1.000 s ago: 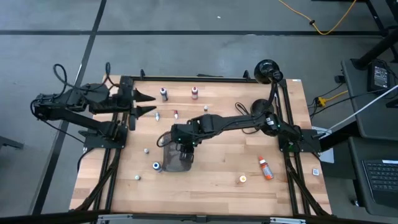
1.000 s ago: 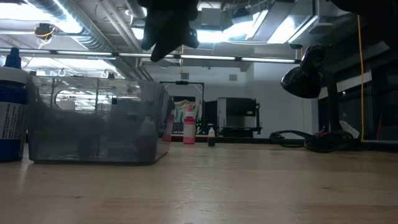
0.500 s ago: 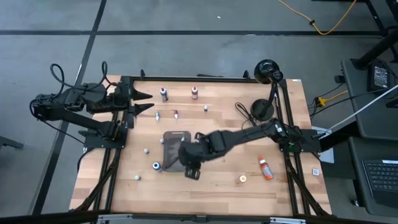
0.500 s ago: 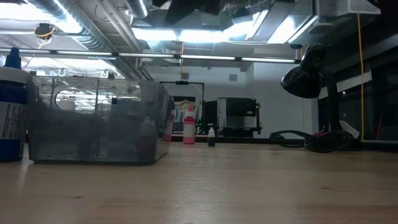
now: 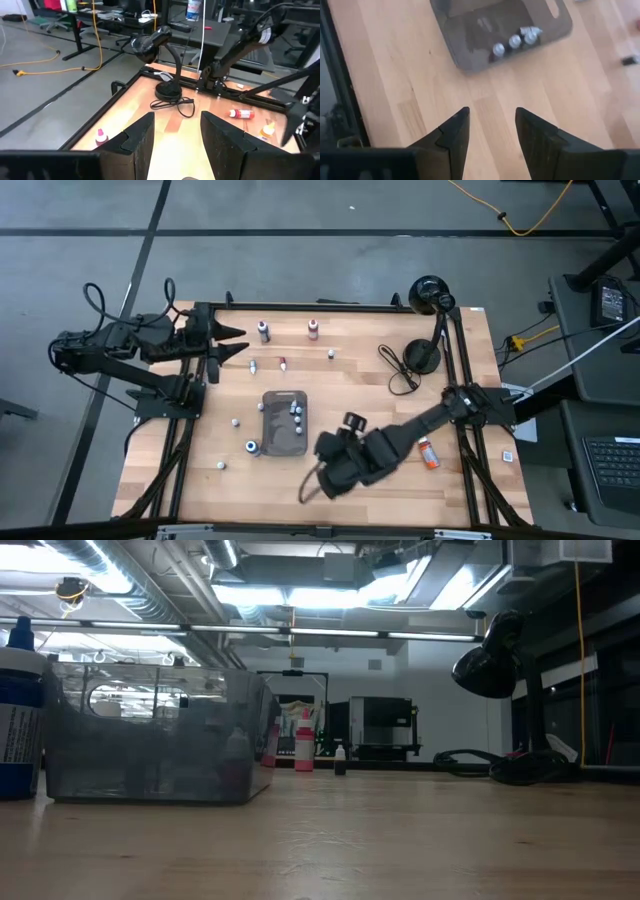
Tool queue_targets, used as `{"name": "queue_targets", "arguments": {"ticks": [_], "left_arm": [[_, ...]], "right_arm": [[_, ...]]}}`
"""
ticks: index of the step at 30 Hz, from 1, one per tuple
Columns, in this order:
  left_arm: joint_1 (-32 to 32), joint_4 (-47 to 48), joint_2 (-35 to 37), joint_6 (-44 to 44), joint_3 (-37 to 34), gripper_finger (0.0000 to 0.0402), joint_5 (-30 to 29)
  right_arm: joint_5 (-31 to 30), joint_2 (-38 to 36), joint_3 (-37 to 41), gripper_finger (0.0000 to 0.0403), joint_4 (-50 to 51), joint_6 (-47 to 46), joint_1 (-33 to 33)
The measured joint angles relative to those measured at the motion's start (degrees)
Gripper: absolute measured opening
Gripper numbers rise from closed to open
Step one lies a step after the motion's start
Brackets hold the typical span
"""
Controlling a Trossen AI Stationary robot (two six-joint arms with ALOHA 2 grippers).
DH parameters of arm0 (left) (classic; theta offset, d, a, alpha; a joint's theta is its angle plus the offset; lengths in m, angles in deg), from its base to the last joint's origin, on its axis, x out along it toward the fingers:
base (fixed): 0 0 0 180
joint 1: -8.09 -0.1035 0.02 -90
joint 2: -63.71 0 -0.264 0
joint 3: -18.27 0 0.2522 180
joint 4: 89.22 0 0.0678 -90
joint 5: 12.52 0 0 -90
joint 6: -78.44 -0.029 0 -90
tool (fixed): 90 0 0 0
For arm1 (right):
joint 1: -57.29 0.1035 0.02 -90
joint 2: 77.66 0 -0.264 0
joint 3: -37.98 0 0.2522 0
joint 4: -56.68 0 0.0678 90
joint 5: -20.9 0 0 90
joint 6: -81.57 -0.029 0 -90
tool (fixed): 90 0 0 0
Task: Pick & Place food coloring
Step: Put the orange food coloring bottle into the bin
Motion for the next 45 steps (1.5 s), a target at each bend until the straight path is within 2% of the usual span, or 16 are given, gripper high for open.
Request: {"name": "queue_targets", "arguments": {"ticks": [7, 10, 17, 24, 32, 37, 45], "left_arm": [[0.00, 0.51, -1.69, 0.56, 0.00, 0.0155, 0.05], [0.00, 0.44, -2.52, 1.16, 0.00, 0.0155, 0.40], [0.00, 0.39, -5.01, 1.80, 0.00, 0.0155, 1.08], [0.00, 0.45, -6.34, 3.64, 0.00, 0.0155, 1.23], [0.00, 0.42, -5.93, 4.11, 0.00, 0.0155, 1.22], [0.02, 0.42, -6.00, 4.07, 0.00, 0.0155, 1.87], [0.00, 0.54, -6.00, 3.00, 0.00, 0.0155, 1.96]], "right_arm": [[-8.43, -1.75, 0.00, 0.0161, 8.35, -7.81, 7.22], [-11.28, -2.80, 0.13, 0.0161, 8.35, -7.68, 9.61], [-13.75, -3.61, 0.24, 0.0161, 8.41, -4.51, 11.06], [-10.35, -3.79, 7.76, 0.0161, 8.48, 2.99, 11.19], [-1.70, -5.60, 25.89, 0.0161, 8.53, 7.42, 10.06], [0.32, -15.43, 36.91, 0.0161, 8.57, 1.17, 9.21], [-5.57, -37.05, 44.52, 0.0161, 8.40, -9.11, 9.24]]}}
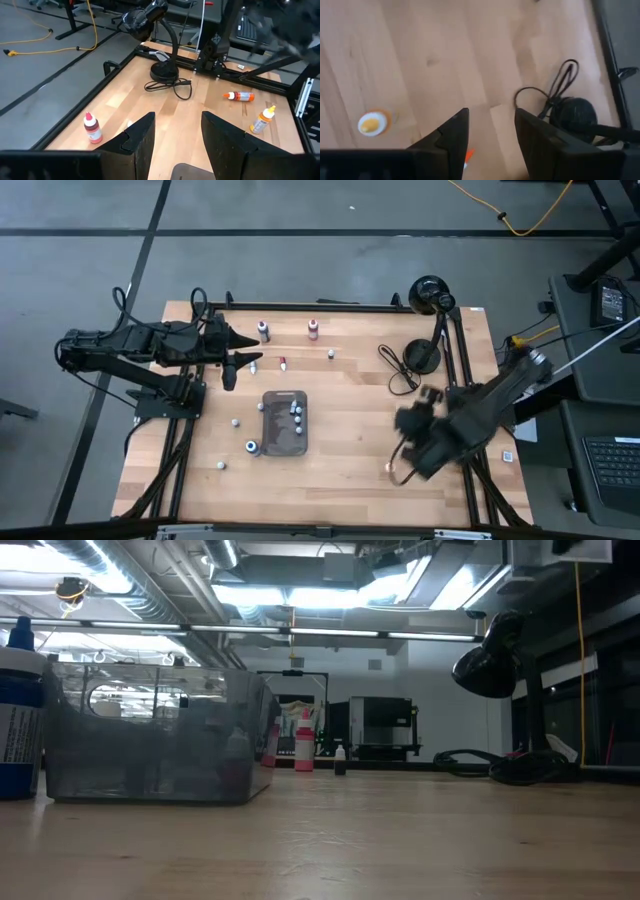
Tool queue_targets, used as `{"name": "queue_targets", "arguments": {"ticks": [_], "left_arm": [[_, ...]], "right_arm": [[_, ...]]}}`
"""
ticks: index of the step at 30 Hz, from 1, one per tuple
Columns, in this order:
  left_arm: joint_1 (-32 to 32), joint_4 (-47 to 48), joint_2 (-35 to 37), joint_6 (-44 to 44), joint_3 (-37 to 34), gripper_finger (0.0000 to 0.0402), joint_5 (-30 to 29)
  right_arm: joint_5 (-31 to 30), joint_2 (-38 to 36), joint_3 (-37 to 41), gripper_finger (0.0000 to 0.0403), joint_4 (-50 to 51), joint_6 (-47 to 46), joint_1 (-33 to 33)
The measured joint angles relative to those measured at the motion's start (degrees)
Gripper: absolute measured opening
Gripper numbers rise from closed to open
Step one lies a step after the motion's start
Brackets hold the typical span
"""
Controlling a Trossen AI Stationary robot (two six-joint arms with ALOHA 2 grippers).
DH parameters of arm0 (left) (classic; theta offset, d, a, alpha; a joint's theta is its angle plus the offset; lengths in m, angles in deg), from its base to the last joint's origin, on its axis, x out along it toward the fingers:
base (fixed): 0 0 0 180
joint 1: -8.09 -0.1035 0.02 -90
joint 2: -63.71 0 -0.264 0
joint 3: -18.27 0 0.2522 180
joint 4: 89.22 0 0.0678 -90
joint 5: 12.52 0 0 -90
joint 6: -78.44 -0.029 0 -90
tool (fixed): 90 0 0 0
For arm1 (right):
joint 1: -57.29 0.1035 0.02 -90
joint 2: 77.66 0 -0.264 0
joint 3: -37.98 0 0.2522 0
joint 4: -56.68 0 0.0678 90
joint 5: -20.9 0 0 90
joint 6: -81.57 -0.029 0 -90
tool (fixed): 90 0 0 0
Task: Pick & Place food coloring
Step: Put the orange food coloring bottle into the bin
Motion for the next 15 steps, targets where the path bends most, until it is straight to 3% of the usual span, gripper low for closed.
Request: {"name": "queue_targets", "arguments": {"ticks": [6, 15], "left_arm": [[0.00, -0.10, 0.00, 1.46, 0.00, 0.0155, 0.34], [0.00, -0.12, 0.00, 4.40, 0.00, 0.0155, 0.35]], "right_arm": [[-2.47, -15.14, 4.82, 0.0161, -0.14, -5.14, 0.25], [-0.92, -28.11, 13.96, 0.0161, 0.02, -33.79, 0.03]]}}
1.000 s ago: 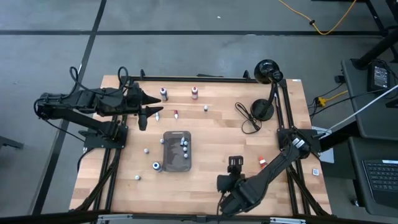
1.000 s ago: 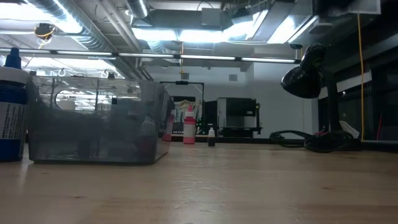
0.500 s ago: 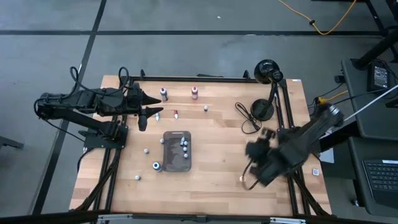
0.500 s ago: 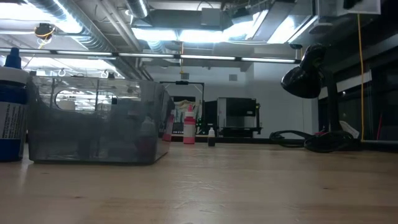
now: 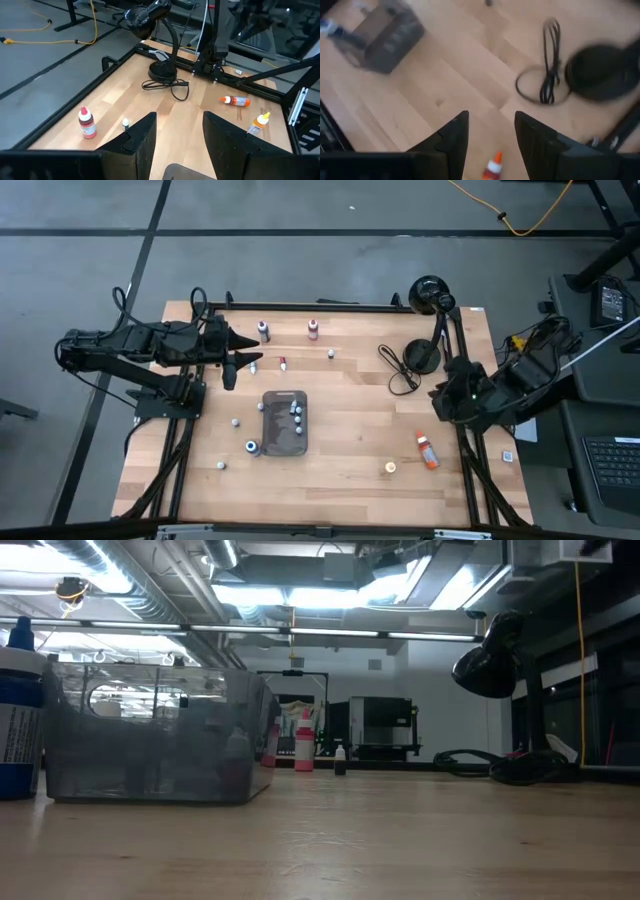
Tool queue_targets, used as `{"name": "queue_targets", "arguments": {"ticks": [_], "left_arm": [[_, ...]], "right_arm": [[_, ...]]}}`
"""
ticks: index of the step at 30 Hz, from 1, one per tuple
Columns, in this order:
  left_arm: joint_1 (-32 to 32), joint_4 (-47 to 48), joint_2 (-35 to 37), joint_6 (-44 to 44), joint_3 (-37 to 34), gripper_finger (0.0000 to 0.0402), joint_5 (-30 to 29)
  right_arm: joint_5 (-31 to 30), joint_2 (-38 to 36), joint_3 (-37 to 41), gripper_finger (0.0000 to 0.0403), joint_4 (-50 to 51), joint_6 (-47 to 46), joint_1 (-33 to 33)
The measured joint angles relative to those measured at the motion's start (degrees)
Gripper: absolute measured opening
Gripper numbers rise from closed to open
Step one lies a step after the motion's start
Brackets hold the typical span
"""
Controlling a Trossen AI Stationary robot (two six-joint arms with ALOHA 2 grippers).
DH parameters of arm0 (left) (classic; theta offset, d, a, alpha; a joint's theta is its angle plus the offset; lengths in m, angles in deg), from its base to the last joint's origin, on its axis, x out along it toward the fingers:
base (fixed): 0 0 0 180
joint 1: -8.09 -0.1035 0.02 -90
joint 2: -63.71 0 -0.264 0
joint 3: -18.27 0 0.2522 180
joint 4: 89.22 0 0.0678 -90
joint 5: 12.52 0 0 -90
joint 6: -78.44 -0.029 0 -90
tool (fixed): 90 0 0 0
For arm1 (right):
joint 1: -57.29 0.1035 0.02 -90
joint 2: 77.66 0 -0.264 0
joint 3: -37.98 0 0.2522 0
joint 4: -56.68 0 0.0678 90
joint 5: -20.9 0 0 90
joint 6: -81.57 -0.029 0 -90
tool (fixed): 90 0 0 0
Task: Pick & Place food coloring
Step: Put the orange food coloring bottle into the bin
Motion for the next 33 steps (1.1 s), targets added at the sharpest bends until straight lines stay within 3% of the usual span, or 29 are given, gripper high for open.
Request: {"name": "queue_targets", "arguments": {"ticks": [6, 13, 17, 26, 33], "left_arm": [[0.02, -0.03, 0.00, 1.08, 0.00, 0.0155, 2.82], [0.01, -0.02, 0.00, 0.26, 0.00, 0.0155, 4.10], [0.00, -0.02, 0.00, -0.09, 0.00, 0.0155, 4.20], [0.02, -0.02, 0.00, 0.56, 0.00, 0.0155, 4.28], [0.01, -0.02, 0.00, 0.58, 0.00, 0.0155, 4.28]], "right_arm": [[11.62, -1.34, 7.47, 0.0161, 0.00, -9.75, -0.52], [23.89, -1.70, 13.46, 0.0162, -1.54, -11.26, -5.82], [28.05, -1.66, 16.27, 0.0172, -6.89, -4.10, -10.09], [41.27, -1.66, 23.18, 0.0248, -11.48, 8.24, -22.71], [52.12, -1.45, 30.34, 0.0245, -18.85, 12.41, -32.22]]}}
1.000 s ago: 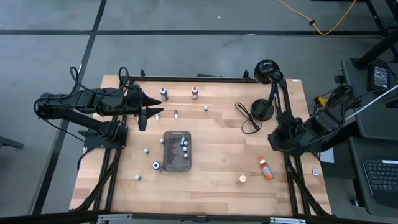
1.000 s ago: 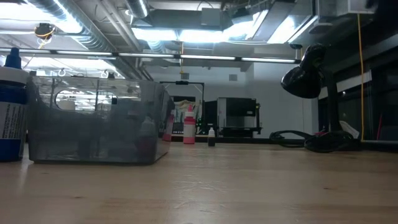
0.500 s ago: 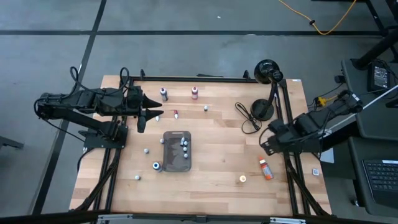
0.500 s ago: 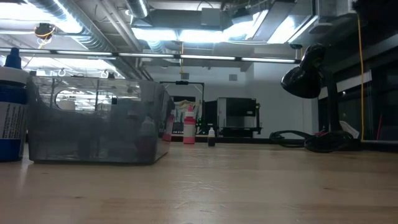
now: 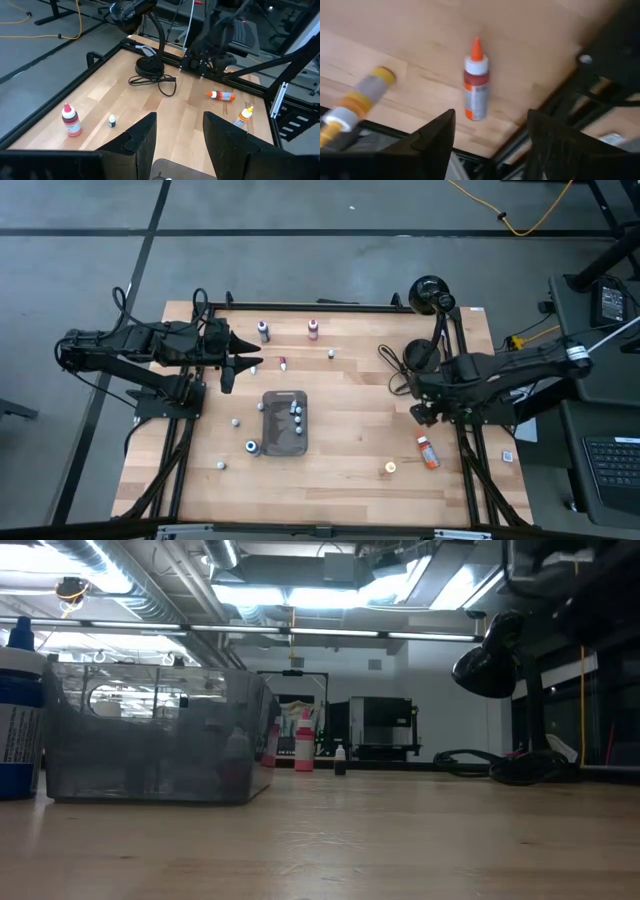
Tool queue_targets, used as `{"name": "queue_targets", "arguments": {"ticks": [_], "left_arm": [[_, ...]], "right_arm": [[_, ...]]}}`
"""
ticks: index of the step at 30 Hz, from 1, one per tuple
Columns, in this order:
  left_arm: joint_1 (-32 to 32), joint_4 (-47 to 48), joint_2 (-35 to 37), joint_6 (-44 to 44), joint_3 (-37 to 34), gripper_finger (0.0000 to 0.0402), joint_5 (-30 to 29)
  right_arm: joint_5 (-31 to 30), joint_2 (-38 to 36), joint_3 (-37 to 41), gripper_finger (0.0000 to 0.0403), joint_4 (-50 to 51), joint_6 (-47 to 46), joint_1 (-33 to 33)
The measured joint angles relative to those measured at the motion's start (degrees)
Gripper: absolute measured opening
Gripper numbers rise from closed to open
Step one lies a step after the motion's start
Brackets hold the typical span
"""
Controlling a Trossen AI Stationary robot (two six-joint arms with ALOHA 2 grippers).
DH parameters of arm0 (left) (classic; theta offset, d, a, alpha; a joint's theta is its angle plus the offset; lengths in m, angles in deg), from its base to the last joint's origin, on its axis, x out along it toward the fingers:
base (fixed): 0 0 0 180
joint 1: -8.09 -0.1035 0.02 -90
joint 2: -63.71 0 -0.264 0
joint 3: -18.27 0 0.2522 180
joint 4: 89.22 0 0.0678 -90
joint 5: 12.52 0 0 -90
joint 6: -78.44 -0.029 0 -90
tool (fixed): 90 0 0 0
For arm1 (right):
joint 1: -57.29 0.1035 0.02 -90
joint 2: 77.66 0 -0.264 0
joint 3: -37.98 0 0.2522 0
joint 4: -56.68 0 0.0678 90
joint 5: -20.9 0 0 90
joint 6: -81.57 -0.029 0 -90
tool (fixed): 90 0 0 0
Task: Pick & Place food coloring
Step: Put the orange food coloring bottle into the bin
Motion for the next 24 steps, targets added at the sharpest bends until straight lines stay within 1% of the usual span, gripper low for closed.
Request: {"name": "queue_targets", "arguments": {"ticks": [5, 9, 13, 16, 19, 24], "left_arm": [[-0.01, 0.00, 0.00, 0.00, 0.00, 0.0155, 0.00], [-0.01, 0.00, 0.00, 0.01, 0.00, 0.0155, 0.00], [0.00, 0.00, 0.00, 0.01, 0.00, 0.0155, 0.00], [-0.01, 0.09, 0.52, -0.90, 0.00, 0.0155, 0.76], [0.01, -0.69, 3.49, -2.01, 0.00, 0.0155, -0.27], [0.02, 0.51, 11.25, -4.86, -0.05, 0.0155, -1.17]], "right_arm": [[2.43, 1.19, 3.26, 0.0233, -5.17, 1.51, -5.35], [4.11, 5.13, 4.24, 0.0226, -7.93, 8.01, -9.42], [4.81, 10.27, 3.70, 0.0225, -8.08, 13.71, -10.67], [5.18, 13.35, 3.59, 0.0225, -8.55, 15.70, -10.67], [6.47, 15.32, 3.59, 0.0225, -9.09, 16.71, -10.67], [7.73, 16.28, 3.59, 0.0225, -10.89, 16.95, -10.67]]}}
